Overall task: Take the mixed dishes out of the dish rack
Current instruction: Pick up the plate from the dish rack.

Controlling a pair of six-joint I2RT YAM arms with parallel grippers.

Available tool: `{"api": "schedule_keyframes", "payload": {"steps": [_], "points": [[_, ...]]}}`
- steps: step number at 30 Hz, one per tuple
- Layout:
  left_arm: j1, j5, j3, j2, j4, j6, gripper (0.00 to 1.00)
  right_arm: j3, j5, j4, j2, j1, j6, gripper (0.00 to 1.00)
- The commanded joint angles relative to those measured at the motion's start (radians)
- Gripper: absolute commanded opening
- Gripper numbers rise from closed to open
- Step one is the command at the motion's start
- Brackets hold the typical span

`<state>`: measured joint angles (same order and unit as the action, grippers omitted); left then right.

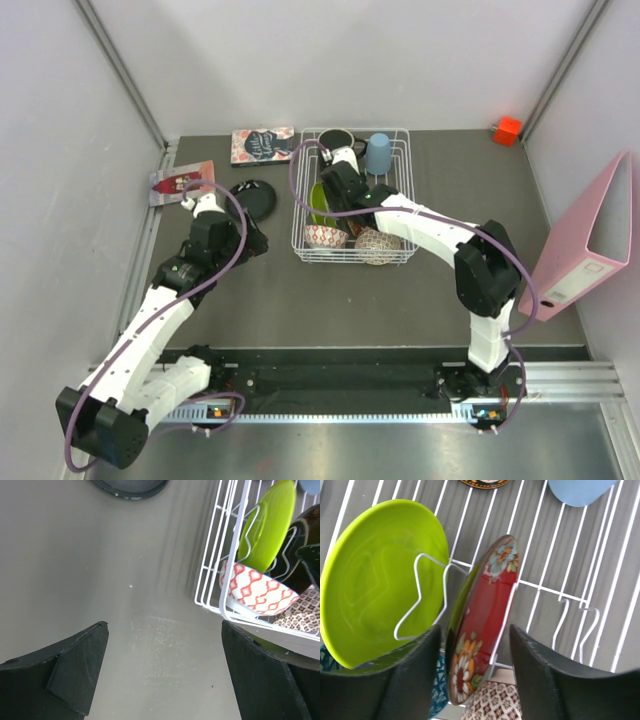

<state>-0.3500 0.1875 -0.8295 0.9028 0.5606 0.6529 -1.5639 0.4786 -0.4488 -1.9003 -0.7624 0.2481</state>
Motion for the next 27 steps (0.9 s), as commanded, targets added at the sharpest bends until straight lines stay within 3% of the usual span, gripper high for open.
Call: {"api": "schedule_keyframes", "payload": {"steps": [1,8,9,13,27], "points": [[-0.004,-0.016,0.015,0.013,-0.034,0.008,0.99,-0.001,-0.026,0.064,-0.009,0.006,0.008,0.53],[-0.004,-0.020,0.023,0.019,-0.039,0.010,0.99,0.005,-0.037,0.067,-0.014,0.009,0.003,0.27],[-0.004,-0.022,0.021,0.021,-0.041,0.008,0.99,0.007,-0.037,0.067,-0.013,0.011,0.005,0.18],[-0.004,-0.022,0.023,0.022,-0.042,0.007,0.99,0.019,-0.034,0.067,0.006,0.011,0.003,0.00],[-0.004,-0.036,0.024,0.025,-0.045,0.011,0.99,-0.010,0.022,0.013,0.124,0.009,-0.043,0.00]]}}
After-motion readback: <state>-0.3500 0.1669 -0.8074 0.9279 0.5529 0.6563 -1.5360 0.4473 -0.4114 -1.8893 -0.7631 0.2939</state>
